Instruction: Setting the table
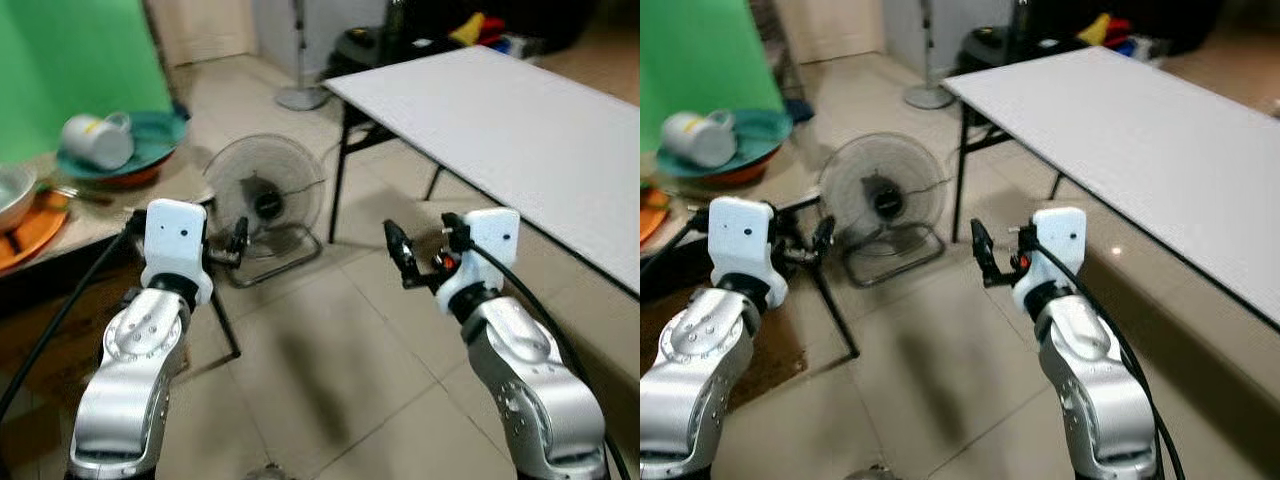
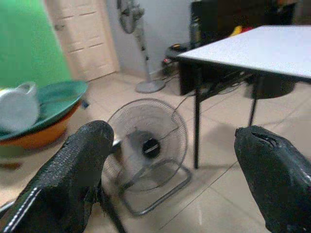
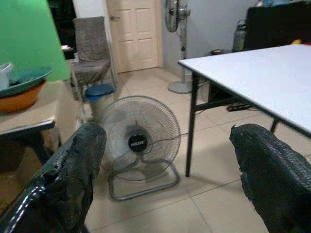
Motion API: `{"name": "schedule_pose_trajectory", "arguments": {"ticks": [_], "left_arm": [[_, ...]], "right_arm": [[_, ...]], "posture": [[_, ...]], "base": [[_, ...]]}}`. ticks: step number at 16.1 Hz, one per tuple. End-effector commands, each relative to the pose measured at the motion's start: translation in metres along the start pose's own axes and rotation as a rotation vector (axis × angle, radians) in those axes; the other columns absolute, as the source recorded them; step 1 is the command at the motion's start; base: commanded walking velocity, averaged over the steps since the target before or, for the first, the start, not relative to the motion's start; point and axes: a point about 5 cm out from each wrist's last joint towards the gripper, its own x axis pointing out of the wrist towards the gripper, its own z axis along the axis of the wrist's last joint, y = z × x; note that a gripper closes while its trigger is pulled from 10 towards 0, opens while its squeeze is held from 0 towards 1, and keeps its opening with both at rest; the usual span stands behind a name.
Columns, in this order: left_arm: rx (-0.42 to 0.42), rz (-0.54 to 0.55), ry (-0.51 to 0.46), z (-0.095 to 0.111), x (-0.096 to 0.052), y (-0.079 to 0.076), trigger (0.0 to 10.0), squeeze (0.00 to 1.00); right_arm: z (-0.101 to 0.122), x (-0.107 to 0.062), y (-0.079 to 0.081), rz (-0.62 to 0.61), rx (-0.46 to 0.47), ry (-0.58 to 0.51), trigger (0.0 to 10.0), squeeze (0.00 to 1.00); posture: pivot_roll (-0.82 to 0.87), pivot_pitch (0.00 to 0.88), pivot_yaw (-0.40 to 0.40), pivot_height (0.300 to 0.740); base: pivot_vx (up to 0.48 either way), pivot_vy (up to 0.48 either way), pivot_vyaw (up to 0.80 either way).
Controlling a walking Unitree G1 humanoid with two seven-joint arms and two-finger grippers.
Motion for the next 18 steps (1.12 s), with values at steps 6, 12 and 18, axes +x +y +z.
{"name": "schedule_pose_trajectory", "arguments": {"ticks": [6, 12, 18], "left_arm": [[0.01, -0.009, -0.019, 0.006, -0.001, 0.0, 10.0, 0.0], [0.028, -0.001, -0.017, 0.006, -0.006, 0.003, 10.0, 0.0], [0.059, -0.013, -0.034, 0.011, -0.008, 0.003, 10.0, 0.0]], "right_arm": [[0.002, 0.006, 0.007, 0.053, 0.002, -0.018, 10.0, 0.0], [0.001, 0.008, 0.011, 0.077, 0.009, -0.019, 10.0, 0.0], [0.004, 0.009, 0.012, 0.097, 0.0, -0.032, 10.0, 0.0]], "posture": [[0.14, 0.0, 0.023, 0.74], [0.16, 0.0, 0.018, 0.74], [0.17, 0.0, 0.005, 0.74]], "base": [[0.413, 0.0, 0.8], [0.398, 0.0, 0.8], [0.383, 0.0, 0.57]]}}
